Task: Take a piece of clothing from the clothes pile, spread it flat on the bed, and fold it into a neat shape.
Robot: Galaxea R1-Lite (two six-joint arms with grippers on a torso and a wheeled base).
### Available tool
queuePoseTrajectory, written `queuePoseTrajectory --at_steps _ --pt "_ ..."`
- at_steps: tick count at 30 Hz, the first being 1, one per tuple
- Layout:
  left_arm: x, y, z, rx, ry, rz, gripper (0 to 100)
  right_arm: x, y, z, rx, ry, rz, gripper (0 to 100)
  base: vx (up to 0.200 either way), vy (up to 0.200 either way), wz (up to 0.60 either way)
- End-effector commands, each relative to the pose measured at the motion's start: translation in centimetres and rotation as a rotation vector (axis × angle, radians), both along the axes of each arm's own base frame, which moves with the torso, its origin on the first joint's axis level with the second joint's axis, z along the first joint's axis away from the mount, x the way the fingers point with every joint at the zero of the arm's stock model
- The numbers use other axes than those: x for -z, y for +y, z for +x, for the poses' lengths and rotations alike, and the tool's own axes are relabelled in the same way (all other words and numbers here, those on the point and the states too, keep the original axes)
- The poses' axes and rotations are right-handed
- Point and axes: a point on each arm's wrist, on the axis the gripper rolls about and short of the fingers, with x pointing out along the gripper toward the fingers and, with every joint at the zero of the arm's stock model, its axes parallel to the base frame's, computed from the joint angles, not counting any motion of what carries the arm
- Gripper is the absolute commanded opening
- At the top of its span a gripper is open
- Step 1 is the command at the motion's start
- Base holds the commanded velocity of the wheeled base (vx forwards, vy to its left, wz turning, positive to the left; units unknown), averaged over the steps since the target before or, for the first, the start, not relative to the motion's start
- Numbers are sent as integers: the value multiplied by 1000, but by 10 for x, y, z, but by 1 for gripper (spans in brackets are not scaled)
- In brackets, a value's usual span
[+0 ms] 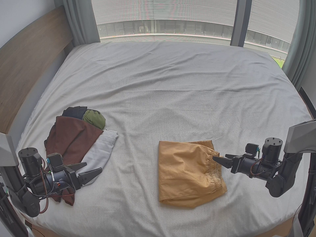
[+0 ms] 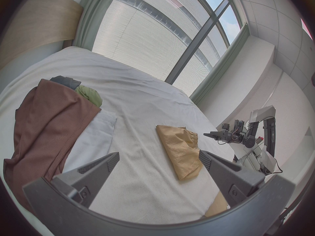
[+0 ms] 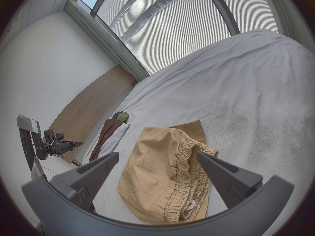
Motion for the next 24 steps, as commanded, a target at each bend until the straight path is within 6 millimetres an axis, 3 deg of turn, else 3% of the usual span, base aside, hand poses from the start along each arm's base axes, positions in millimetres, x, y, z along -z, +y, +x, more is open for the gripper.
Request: queuePoseTrajectory --at_steps 1,24 --pt "3 2 -1 -5 19 0 100 13 -4 1 13 41 -10 100 0 0 0" --pt "4 2 -4 6 28 -5 100 47 -10 0 30 154 -28 100 0 0 0"
